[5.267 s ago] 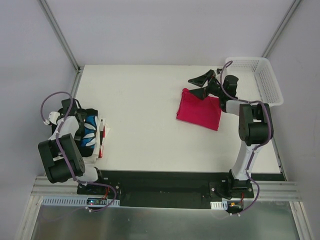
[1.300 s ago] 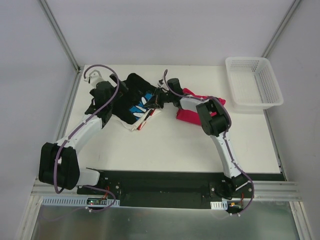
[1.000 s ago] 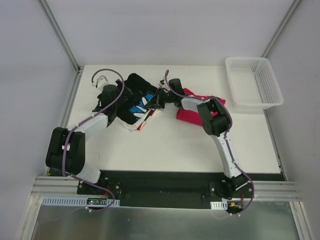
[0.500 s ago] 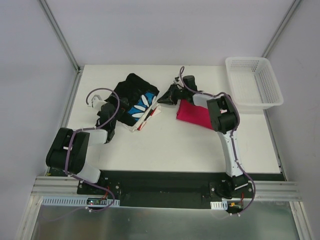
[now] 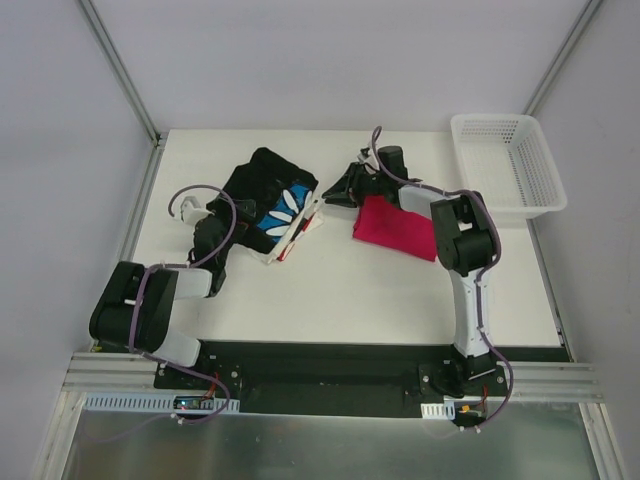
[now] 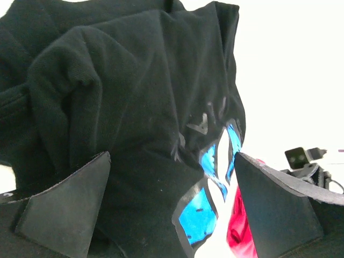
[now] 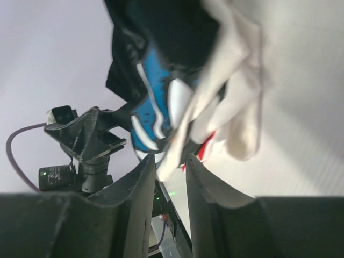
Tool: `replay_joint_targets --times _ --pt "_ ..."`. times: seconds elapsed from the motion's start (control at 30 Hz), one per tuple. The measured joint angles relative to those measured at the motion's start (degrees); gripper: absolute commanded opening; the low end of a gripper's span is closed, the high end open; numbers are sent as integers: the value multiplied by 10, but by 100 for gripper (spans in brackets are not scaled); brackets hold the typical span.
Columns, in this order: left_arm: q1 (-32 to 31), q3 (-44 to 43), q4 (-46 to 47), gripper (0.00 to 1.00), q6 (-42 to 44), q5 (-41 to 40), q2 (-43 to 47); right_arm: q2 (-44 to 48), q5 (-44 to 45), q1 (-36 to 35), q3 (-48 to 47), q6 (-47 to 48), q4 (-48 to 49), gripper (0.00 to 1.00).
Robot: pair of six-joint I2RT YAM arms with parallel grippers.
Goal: Fold and stack the t-shirts
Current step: Put the neatly folded tshirt into the corner of the board with both arms
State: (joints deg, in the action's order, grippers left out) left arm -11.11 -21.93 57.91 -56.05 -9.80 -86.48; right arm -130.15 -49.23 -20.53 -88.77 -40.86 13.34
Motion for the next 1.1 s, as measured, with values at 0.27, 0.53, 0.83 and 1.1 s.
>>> replay_joint_targets --times 0.27,0.53,0.83,1.1 --pt "-1 -74 -224 99 19 55 154 92 9 0 20 15 1 1" --pt "-1 -86 -303 99 43 48 296 49 14 -97 -39 2 7 1" --pt "-1 -110 -349 99 87 0 315 -26 7 -195 -94 -23 16 1" --pt "-1 -109 -352 99 92 -14 320 -88 -14 -203 -7 -99 184 1"
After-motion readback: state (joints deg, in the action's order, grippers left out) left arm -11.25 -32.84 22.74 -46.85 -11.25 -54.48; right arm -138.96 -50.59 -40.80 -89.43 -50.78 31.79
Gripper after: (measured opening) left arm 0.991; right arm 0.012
